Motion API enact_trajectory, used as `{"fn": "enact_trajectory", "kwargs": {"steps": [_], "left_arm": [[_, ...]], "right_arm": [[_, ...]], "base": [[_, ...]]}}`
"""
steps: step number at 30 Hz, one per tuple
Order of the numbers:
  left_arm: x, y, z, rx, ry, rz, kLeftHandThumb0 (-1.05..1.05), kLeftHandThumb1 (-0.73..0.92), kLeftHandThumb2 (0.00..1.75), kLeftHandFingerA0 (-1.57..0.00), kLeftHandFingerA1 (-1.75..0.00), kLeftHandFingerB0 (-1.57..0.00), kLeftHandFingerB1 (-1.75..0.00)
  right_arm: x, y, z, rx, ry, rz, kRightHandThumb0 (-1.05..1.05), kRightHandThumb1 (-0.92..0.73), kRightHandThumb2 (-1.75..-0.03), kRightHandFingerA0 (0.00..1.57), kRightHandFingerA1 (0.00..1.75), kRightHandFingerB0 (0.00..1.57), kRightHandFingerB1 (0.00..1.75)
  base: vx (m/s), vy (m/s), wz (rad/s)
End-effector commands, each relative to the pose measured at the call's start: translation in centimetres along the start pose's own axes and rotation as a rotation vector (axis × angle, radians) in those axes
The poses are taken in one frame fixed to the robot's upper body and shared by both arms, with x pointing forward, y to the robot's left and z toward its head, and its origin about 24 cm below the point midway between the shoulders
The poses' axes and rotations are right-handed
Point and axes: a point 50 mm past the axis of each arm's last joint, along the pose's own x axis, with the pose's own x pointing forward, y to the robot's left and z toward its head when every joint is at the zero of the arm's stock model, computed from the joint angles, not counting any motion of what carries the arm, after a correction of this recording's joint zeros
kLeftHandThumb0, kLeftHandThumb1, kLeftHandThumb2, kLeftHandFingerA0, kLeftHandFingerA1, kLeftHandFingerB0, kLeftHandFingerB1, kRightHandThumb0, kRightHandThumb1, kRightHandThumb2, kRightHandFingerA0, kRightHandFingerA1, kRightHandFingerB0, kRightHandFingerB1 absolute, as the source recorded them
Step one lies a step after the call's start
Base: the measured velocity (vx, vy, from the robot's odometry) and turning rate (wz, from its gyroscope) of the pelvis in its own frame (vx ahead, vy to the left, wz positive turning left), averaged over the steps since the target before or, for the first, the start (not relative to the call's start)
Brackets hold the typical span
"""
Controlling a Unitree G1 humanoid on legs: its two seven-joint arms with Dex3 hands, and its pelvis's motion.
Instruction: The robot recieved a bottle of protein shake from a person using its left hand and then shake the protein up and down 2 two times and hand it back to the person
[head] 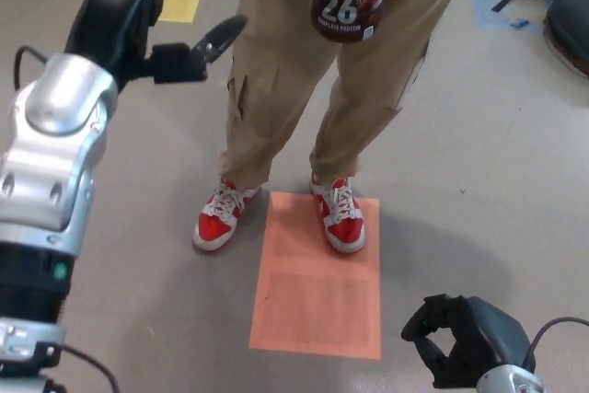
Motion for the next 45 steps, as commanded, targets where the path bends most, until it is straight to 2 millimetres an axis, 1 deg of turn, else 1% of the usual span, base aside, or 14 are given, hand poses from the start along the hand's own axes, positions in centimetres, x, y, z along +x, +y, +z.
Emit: {"fn": "enact_trajectory", "kwargs": {"steps": [1,2,3,7,8,12,13,14,15,20,27,39,40,45], "left_arm": [[2.5,-3.9,1.6,-0.381,0.455,-0.366,-0.75,0.47,0.84,0.0,-0.21,0.0,-0.08],[2.6,-4.1,1.7,-0.379,0.456,-0.375,-0.75,0.47,0.84,0.0,-0.21,0.0,-0.08],[2.7,-4.3,1.8,-0.368,0.461,-0.383,-0.76,0.58,0.58,0.0,-0.27,0.0,-0.1],[3.1,-5.6,2.1,-0.373,0.49,-0.422,-0.77,0.56,0.57,0.0,-0.27,0.0,-0.09],[3.1,-5.7,2.1,-0.369,0.496,-0.43,-0.8,0.46,0.78,-0.03,-0.21,0.0,-0.06],[3.4,-6.8,2.3,-0.342,0.507,-0.462,-0.78,0.6,0.58,0.0,-0.28,0.0,-0.08],[3.4,-7.0,2.3,-0.327,0.504,-0.47,-0.78,0.49,0.88,0.0,-0.23,0.0,-0.12],[3.5,-7.4,2.2,-0.316,0.503,-0.486,-0.8,0.61,0.59,0.0,-0.25,0.0,-0.06],[3.5,-7.6,2.2,-0.315,0.506,-0.494,-0.79,0.62,0.59,0.0,-0.25,0.0,-0.06],[3.8,-8.8,2.1,-0.322,0.512,-0.511,-0.81,0.49,0.87,0.0,-0.18,0.0,-0.03],[4.2,-9.9,2.6,-0.322,0.519,-0.527,-0.84,0.51,0.87,0.0,-0.12,0.0,0.0],[5.2,-9.2,2.8,-0.396,0.552,-0.465,-0.81,0.5,0.84,0.0,-0.11,0.0,0.0],[5.3,-9.1,2.8,-0.402,0.547,-0.459,-0.73,0.55,0.58,0.0,-0.1,0.0,0.0],[5.6,-8.4,2.8,-0.419,0.52,-0.394,-0.78,0.48,0.82,0.0,-0.1,0.0,0.0]], "right_arm": [[-0.9,0.1,-1.2,-0.016,-0.004,-0.03,-0.51,-0.57,-1.08,1.0,1.09,0.94,0.73],[-0.8,0.1,-1.2,-0.014,-0.003,-0.028,-0.51,-0.57,-1.08,1.0,1.09,0.94,0.73],[-0.8,0.0,-1.2,-0.005,-0.004,-0.029,-0.5,-0.57,-1.09,1.01,1.09,0.94,0.73],[-0.9,0.0,-1.1,-0.008,-0.009,-0.028,-0.48,-0.53,-1.15,1.08,1.09,0.9,0.81],[-0.8,0.1,-1.1,-0.008,-0.009,-0.027,-0.49,-0.52,-1.14,1.04,1.05,0.9,0.81],[-0.8,0.0,-1.1,-0.014,-0.009,-0.028,-0.5,-0.59,-1.03,0.99,0.91,0.93,0.72],[-0.8,0.0,-1.1,-0.016,-0.01,-0.029,-0.5,-0.6,-1.02,0.99,0.91,0.93,0.72],[-0.7,-0.1,-1.1,-0.02,-0.012,-0.028,-0.48,-0.57,-1.06,0.98,0.92,0.92,0.72],[-0.7,-0.1,-1.0,-0.027,-0.018,-0.03,-0.48,-0.52,-1.14,1.01,0.99,0.88,0.81],[-0.7,0.0,-1.0,-0.03,-0.018,-0.028,-0.46,-0.54,-1.09,1.0,1.0,0.9,0.73],[-0.8,0.0,-0.9,-0.032,-0.028,-0.038,-0.48,-0.53,-1.13,1.04,1.06,0.89,0.82],[-0.7,0.0,-0.8,-0.029,-0.031,-0.037,-0.47,-0.55,-1.09,0.98,1.02,0.89,0.76],[-0.7,0.0,-0.8,-0.03,-0.032,-0.038,-0.47,-0.55,-1.1,1.0,1.02,0.9,0.76],[-0.6,-0.1,-0.7,-0.032,-0.03,-0.042,-0.45,-0.51,-1.14,1.01,1.04,0.89,0.83]], "base": [[0.0,0.0,0.0],[0.0,0.0,0.0],[0.0,0.0,0.0],[0.0,0.0,0.0],[0.0,0.0,0.0],[0.0,0.0,0.0],[0.0,0.0,0.0],[0.0,0.0,0.0],[0.0,0.0,0.0],[0.0,0.0,0.0],[0.0,0.0,0.0],[0.0,0.0,0.0],[0.0,0.0,0.0],[0.0,0.0,0.0]]}}
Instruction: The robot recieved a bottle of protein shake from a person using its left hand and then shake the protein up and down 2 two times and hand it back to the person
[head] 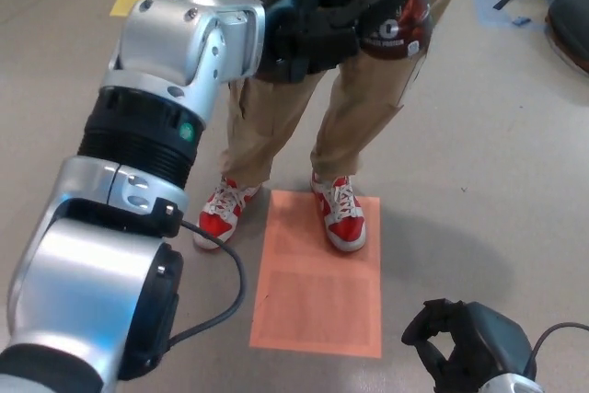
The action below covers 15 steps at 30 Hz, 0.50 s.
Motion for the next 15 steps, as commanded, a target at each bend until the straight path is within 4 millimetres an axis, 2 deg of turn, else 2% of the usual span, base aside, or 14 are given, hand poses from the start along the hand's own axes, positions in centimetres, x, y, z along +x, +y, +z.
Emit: {"fn": "enact_trajectory", "kwargs": {"steps": [1,4,5,6,9,10,11,12,13,14,15], "left_arm": [[0.0,0.3,0.5,-0.039,-0.009,0.046,-0.8,0.49,0.83,0.0,-0.11,0.0,0.0],[-0.2,0.8,0.6,-0.038,-0.012,0.075,-0.78,0.48,0.83,0.0,-0.13,0.0,0.0],[-0.3,1.0,0.5,-0.046,-0.02,0.09,-0.77,0.46,0.82,0.0,-0.12,0.0,0.0],[-0.3,1.2,0.5,-0.034,-0.025,0.099,-0.79,0.47,0.82,0.0,-0.06,0.0,0.0],[-0.3,1.7,0.2,-0.008,-0.059,0.124,-0.78,0.47,0.81,0.0,-0.06,0.0,0.0],[-0.2,1.9,0.1,-0.002,-0.061,0.128,-0.77,0.46,0.81,0.0,-0.05,0.0,0.0],[-0.2,2.2,-0.2,0.013,-0.066,0.144,-0.75,0.44,0.8,0.0,-0.02,0.0,0.0],[-0.1,2.3,-0.4,0.028,-0.071,0.157,-0.75,0.44,0.8,0.0,-0.01,0.0,0.0],[-0.1,2.4,-0.5,0.039,-0.075,0.165,-0.75,0.44,0.8,0.0,-0.01,0.0,0.0],[0.0,2.4,-0.6,0.061,-0.08,0.178,-0.75,0.44,0.8,0.0,0.0,0.0,0.0],[0.0,2.4,-0.6,0.069,-0.082,0.183,-0.75,0.44,0.8,0.0,0.0,0.0,0.0]], "right_arm": [[-0.1,-0.3,-0.5,-0.014,0.002,-0.02,-0.45,-0.51,-1.14,1.0,1.02,0.89,0.83],[-0.1,-0.3,-0.4,-0.001,0.003,-0.018,-0.45,-0.5,-1.14,1.01,1.03,0.89,0.83],[-0.2,-0.2,-0.5,0.0,0.006,-0.014,-0.46,-0.53,-1.09,1.01,1.01,0.94,0.74],[-0.2,-0.2,-0.5,0.001,0.007,-0.013,-0.47,-0.54,-1.08,1.01,1.0,0.94,0.73],[-0.2,-0.2,-0.6,0.005,0.013,-0.009,-0.47,-0.55,-1.08,1.0,1.04,0.93,0.73],[-0.2,-0.2,-0.6,0.005,0.014,-0.004,-0.47,-0.53,-1.14,1.01,1.04,0.88,0.82],[-0.3,-0.1,-0.6,0.012,0.014,-0.002,-0.47,-0.57,-1.06,0.97,1.07,0.93,0.73],[-0.3,0.0,-0.6,0.015,0.011,-0.004,-0.48,-0.53,-1.13,1.01,1.05,0.89,0.81],[-0.3,0.0,-0.6,0.015,0.007,-0.007,-0.48,-0.53,-1.13,1.01,1.05,0.89,0.81],[-0.3,0.0,-0.5,0.017,0.007,-0.008,-0.47,-0.56,-1.07,1.0,1.1,0.94,0.72],[-0.3,0.0,-0.5,0.017,0.006,-0.009,-0.47,-0.56,-1.07,1.0,1.1,0.94,0.72]], "base": [[0.0,0.0,0.0],[0.0,0.0,0.0],[0.0,0.0,0.0],[0.0,0.0,0.0],[0.0,0.0,0.0],[0.0,0.0,0.0],[0.0,0.0,0.0],[0.0,0.0,0.0],[0.0,0.0,0.0],[0.0,0.0,0.0],[0.0,0.0,0.0]]}}
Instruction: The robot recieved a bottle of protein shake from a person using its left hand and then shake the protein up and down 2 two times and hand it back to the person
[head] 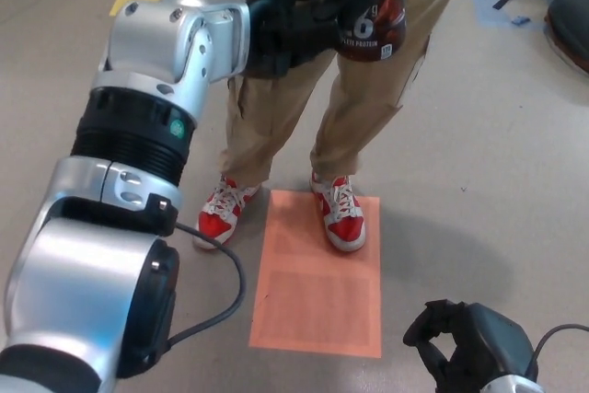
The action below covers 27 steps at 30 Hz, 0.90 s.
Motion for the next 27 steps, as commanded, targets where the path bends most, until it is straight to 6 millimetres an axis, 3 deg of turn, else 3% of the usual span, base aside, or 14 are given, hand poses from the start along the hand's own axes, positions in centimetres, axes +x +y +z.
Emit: {"fn": "enact_trajectory", "kwargs": {"steps": [1,3,4,5,6,9,10,11,16,17,19,23,24,27], "left_arm": [[0.2,1.1,-0.5,0.103,-0.063,0.09,-0.74,0.45,0.79,0.0,0.0,0.0,-0.01],[0.3,1.2,-0.8,0.119,-0.074,0.113,-0.74,0.44,0.79,0.0,0.0,0.0,-0.01],[0.4,1.1,-0.9,0.127,-0.078,0.117,-0.7,0.51,0.56,0.0,0.0,0.0,0.0],[0.5,1.1,-0.9,0.128,-0.079,0.117,-0.7,0.51,0.56,0.0,0.0,0.0,0.0],[0.6,1.1,-0.8,0.143,-0.086,0.128,-0.75,0.45,0.79,0.0,0.0,0.0,0.0],[0.7,1.0,-0.6,0.169,-0.107,0.147,-0.75,0.45,0.79,0.0,0.0,0.0,0.0],[0.7,1.0,-0.5,0.173,-0.112,0.148,-0.74,0.44,0.79,0.0,0.0,0.0,-0.01],[0.7,0.9,-0.3,0.171,-0.117,0.149,-0.68,0.49,0.55,0.0,0.0,0.0,-0.01],[0.9,0.6,0.3,0.164,-0.137,0.144,-0.69,0.46,0.55,0.0,0.0,0.0,0.0],[0.9,0.4,0.6,0.16,-0.143,0.145,-0.7,0.45,0.55,0.0,0.0,0.0,-0.01],[1.0,0.3,1.0,0.16,-0.154,0.146,-0.71,0.45,0.54,0.0,0.0,0.0,-0.01],[1.1,-0.2,1.5,0.164,-0.17,0.142,-0.74,0.43,0.55,0.0,0.0,0.0,-0.01],[1.2,-0.6,1.8,0.162,-0.17,0.141,-0.67,0.39,0.78,0.0,0.0,0.0,-0.04],[1.2,-1.0,2.2,0.174,-0.176,0.132,-0.68,0.4,0.78,0.0,0.0,0.0,-0.01]], "right_arm": [[-0.2,0.0,-0.3,0.011,0.004,-0.008,-0.45,-0.52,-1.12,1.06,1.1,0.9,0.82],[-0.2,0.0,-0.3,0.008,0.003,-0.013,-0.46,-0.52,-1.13,1.06,1.1,0.9,0.82],[-0.2,0.0,-0.3,0.005,0.001,-0.013,-0.47,-0.52,-1.12,1.05,1.08,0.9,0.81],[-0.2,0.0,-0.3,0.003,0.0,-0.013,-0.47,-0.52,-1.12,1.05,1.08,0.9,0.81],[-0.2,0.0,-0.2,0.002,0.0,-0.015,-0.47,-0.52,-1.11,1.06,1.09,0.9,0.82],[-0.1,-0.1,-0.1,0.005,0.002,-0.016,-0.47,-0.52,-1.13,1.06,1.09,0.91,0.83],[0.0,-0.1,-0.1,0.005,0.0,-0.017,-0.46,-0.52,-1.13,1.07,1.11,0.9,0.82],[0.0,-0.1,-0.1,0.006,0.002,-0.013,-0.47,-0.53,-1.13,1.05,1.09,0.89,0.83],[0.1,-0.2,0.1,0.022,0.002,-0.01,-0.46,-0.55,-1.08,0.99,1.01,0.94,0.75],[0.2,-0.2,0.2,0.017,-0.002,-0.014,-0.46,-0.52,-1.14,1.06,1.12,0.9,0.84],[0.3,-0.3,0.3,0.007,-0.005,-0.015,-0.45,-0.51,-1.16,1.04,1.1,0.89,0.85],[0.4,-0.4,0.3,0.012,-0.003,-0.011,-0.42,-0.51,-1.16,0.99,1.02,0.89,0.82],[0.4,-0.5,0.3,-0.002,-0.017,-0.017,-0.4,-0.49,-1.17,1.02,1.03,0.89,0.84],[0.4,-0.5,0.3,0.003,-0.014,-0.016,-0.42,-0.5,-1.17,1.03,1.03,0.89,0.85]], "base": [[0.0,0.0,0.0],[0.0,0.0,0.0],[0.0,0.0,0.0],[0.0,0.0,0.0],[0.0,0.0,0.0],[0.0,0.0,0.0],[0.0,0.0,0.0],[0.0,0.0,0.0],[0.0,0.0,0.0],[0.0,0.0,0.0],[0.0,0.0,0.0],[0.0,0.0,0.0],[0.0,0.0,0.0],[0.0,0.0,0.0]]}}
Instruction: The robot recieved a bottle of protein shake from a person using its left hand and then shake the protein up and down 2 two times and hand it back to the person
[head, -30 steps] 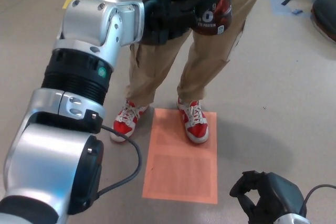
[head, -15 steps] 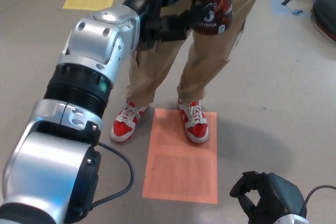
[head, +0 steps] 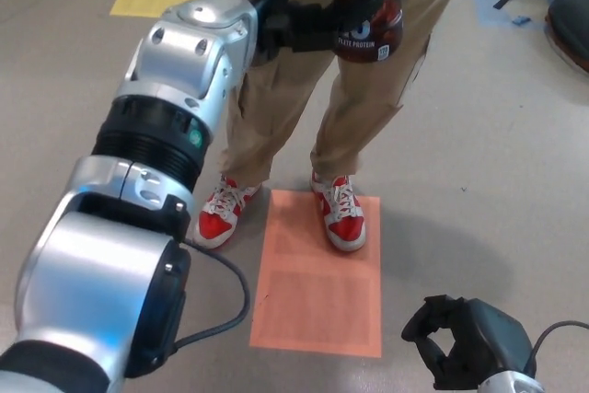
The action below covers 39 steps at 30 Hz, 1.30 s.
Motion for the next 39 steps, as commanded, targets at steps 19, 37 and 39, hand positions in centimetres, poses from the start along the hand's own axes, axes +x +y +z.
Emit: {"fn": "enact_trajectory", "kwargs": {"steps": [19,37,39], "left_arm": [[0.8,-2.7,1.1,0.203,-0.159,0.159,-0.25,0.81,0.66,-1.09,-0.55,-0.32,-0.33],[0.2,0.0,-1.4,0.197,-0.261,0.26,-0.21,0.82,0.64,-1.12,-0.76,-0.78,-0.85],[0.0,0.5,-2.1,0.2,-0.254,0.257,-0.2,0.83,0.65,-1.11,-0.72,-0.73,-0.91]], "right_arm": [[0.3,-0.4,0.1,0.038,0.01,-0.019,-0.47,-0.54,-1.17,1.06,1.11,0.9,0.86],[0.3,-0.4,0.2,0.046,0.015,-0.028,-0.45,-0.53,-1.14,1.07,1.09,0.92,0.86],[0.3,-0.4,0.1,0.053,0.014,-0.029,-0.43,-0.53,-1.11,1.08,1.22,0.97,0.78]], "base": [[0.0,0.0,0.0],[0.0,0.0,0.0],[0.0,0.0,0.0]]}}
